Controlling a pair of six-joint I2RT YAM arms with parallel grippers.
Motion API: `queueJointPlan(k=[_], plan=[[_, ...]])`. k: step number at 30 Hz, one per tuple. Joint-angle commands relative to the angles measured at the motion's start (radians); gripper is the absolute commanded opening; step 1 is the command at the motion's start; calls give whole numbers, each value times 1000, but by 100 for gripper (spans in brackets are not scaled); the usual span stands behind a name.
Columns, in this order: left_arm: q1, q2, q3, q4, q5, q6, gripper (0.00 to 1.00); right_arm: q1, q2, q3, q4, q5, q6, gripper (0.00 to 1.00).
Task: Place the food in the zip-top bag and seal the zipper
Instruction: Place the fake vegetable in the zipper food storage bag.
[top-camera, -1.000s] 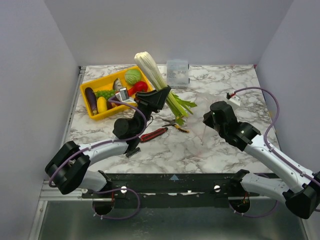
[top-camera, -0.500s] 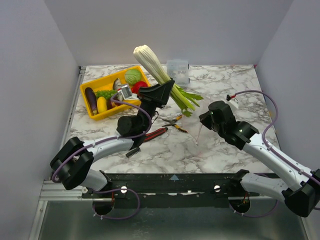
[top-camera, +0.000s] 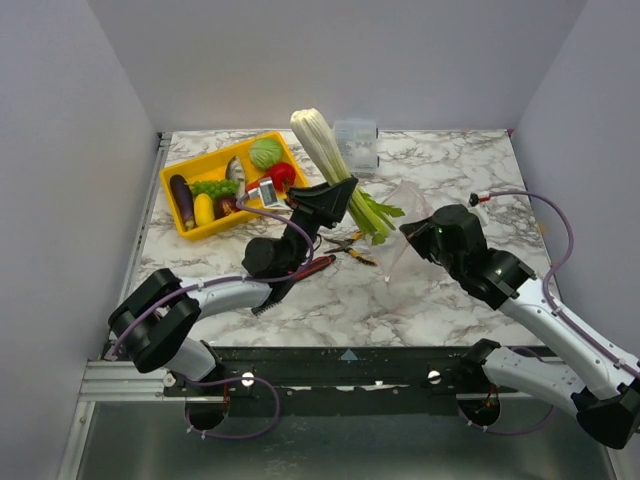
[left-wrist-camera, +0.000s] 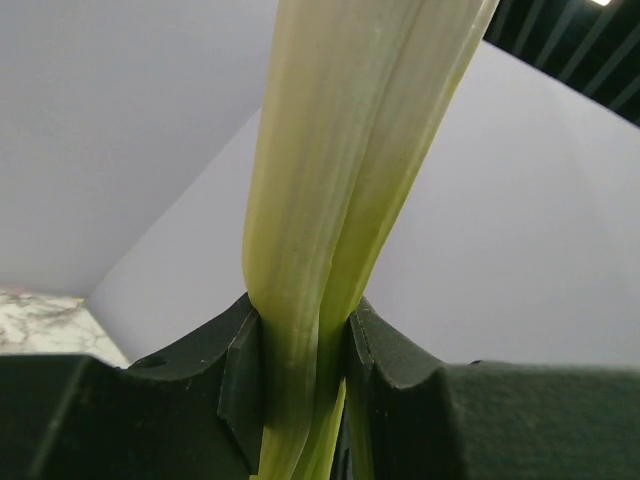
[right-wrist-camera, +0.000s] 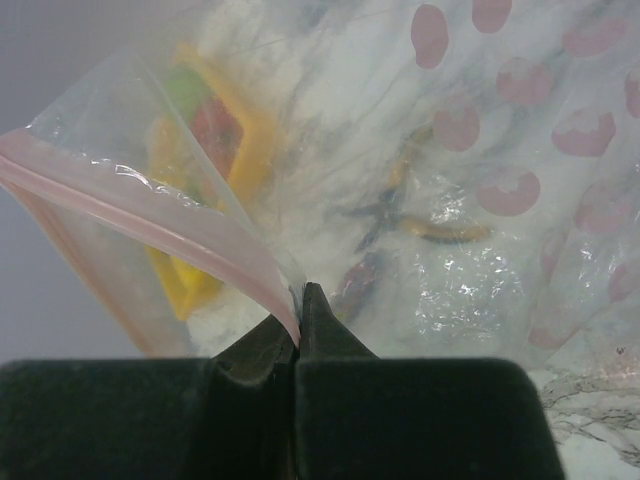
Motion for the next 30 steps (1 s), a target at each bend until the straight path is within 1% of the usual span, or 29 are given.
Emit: queueJointPlan(k=[1,3,6,10,12,14,19,25,30], plan=[[-4,-38,-62,130,-2,99,0,-3,-27,28,2,-8,51,0],[-4,-42,-77,130,3,147,0,-3,-34,37,3,-11,52,0],[-13,-27,-72,130,-6,158,0,-3,-31,45,22,-29,48,0],[-67,8,-36,128,-72,247,0,-3,-17,37,67,-74,49,0],[-86,28,-17,129,-106,266,0,-3,-6,36,83,-100,52,0],[-99,42,5,129,-121,289,0,-3,5,38,82,-114,51,0],[-132,65,68,127,-158,412,0,-3,6,29,99,-138,60,0],[-137,83,49,129,-161,404,0,-3,-31,36,86,-106,109,0],[-146,90,26,130,-179,435,0,-3,-64,27,94,-76,168,0]])
